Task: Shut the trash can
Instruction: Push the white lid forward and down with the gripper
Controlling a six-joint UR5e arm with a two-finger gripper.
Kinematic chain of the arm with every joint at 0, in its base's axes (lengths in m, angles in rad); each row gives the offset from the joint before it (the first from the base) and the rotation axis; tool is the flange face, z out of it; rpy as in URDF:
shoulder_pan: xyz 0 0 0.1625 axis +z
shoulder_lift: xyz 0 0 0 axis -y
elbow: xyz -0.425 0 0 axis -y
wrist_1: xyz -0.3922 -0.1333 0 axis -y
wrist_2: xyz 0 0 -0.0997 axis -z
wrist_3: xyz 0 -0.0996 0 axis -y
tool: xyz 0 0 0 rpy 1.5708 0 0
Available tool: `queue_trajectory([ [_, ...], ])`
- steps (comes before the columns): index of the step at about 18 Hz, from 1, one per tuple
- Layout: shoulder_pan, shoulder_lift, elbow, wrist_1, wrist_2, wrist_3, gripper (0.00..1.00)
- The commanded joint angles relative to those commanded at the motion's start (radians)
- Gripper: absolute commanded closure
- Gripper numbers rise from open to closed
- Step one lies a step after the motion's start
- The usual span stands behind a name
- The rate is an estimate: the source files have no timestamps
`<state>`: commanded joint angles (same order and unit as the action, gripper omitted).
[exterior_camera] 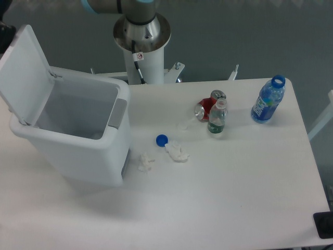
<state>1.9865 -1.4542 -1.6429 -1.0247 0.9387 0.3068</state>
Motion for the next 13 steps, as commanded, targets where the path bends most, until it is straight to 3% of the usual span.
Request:
queue_trajectory([
  [13, 0.110, 0.018, -0.046, 0.000, 0.110, 0.048, 0.00],
])
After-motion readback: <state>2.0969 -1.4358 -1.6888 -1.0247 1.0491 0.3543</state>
